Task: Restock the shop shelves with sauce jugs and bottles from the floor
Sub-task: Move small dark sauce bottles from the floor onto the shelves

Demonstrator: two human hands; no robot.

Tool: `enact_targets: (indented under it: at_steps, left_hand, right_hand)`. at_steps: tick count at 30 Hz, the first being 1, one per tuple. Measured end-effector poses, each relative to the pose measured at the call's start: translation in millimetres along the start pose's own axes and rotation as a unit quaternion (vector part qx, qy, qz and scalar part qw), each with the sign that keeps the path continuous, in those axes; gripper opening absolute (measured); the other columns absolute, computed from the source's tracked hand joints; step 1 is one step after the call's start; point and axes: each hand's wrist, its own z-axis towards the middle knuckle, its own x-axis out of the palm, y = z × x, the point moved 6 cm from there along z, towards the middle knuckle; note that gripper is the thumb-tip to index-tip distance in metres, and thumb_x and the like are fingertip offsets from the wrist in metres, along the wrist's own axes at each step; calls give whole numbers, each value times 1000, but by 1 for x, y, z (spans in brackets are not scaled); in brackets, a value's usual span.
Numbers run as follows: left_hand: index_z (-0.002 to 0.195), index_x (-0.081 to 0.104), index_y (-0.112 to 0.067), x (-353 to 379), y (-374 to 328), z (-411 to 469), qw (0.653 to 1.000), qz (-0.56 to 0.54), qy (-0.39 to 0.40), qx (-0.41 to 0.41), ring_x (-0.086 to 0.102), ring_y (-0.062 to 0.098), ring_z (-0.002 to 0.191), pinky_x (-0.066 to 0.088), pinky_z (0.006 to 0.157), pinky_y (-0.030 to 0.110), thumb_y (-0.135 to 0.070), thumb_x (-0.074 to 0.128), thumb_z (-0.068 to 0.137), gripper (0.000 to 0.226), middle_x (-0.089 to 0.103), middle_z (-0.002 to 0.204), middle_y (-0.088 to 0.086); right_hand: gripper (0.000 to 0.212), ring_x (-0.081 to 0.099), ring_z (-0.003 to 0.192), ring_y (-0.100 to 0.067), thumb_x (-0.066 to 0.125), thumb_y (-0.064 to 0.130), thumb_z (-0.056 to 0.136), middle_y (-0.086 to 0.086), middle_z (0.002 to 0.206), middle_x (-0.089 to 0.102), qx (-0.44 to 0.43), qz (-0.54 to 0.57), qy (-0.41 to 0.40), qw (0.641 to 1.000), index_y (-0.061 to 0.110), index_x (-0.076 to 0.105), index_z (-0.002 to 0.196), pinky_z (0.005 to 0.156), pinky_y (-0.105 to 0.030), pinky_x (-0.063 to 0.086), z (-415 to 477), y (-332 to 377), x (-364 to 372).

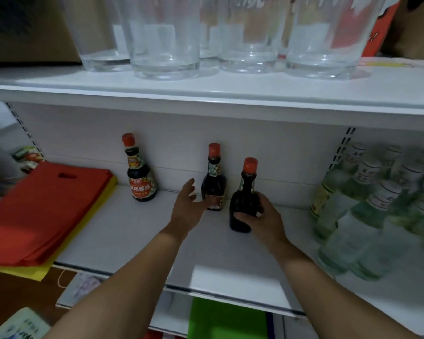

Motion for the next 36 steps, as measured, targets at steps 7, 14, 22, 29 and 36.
enact_targets:
  at_steps: [7, 14, 22, 29, 36]
  left_hand:
    - [147, 33, -24, 10, 13, 39, 997, 20, 73, -2, 46, 24, 129, 42, 106, 44, -2, 73, 80, 81, 41, 147, 1]
    - [140, 45, -23, 15, 24, 53, 994, 27, 82, 62, 57, 21, 117, 49, 100, 43, -6, 72, 83, 65, 55, 135, 3]
    - [141, 46, -22, 20, 25, 55, 993, 42, 87, 74, 60, 20, 113, 51, 98, 43, -9, 76, 80, 69, 59, 131, 3]
    - [144, 40, -22, 22, 23, 47, 994, 49, 77, 65, 56, 14, 118, 47, 102, 34, -8, 71, 84, 70, 55, 133, -5]
    - [146, 36, -17, 22, 16, 44, 994, 75, 68, 41, 54, 16, 122, 46, 103, 32, -5, 70, 84, 72, 53, 137, 0]
  right_hand:
    - [78, 45, 123, -11, 80, 12, 75, 5, 129, 51, 36, 17, -42, 998, 23, 42, 142, 110, -32, 36, 24, -9, 8]
    - [86, 51, 122, -20, 83, 26, 71, -5, 136, 44, 38, -30, -54, 997, 27, 39, 145, 105, -41, 45, 44, -16, 12]
    - [80, 52, 114, -15, 79, 8, 75, -6, 135, 50, 23, 11, -65, 998, 17, 39, 144, 104, -40, 45, 47, -9, 19]
    - [82, 48, 128, -23, 78, 11, 77, -6, 143, 45, 24, 1, -68, 997, 19, 35, 146, 109, -40, 41, 48, -11, 19]
    - [80, 48, 128, -25, 77, 21, 79, -8, 143, 44, 18, -33, -53, 998, 22, 34, 147, 107, -38, 42, 52, -14, 17]
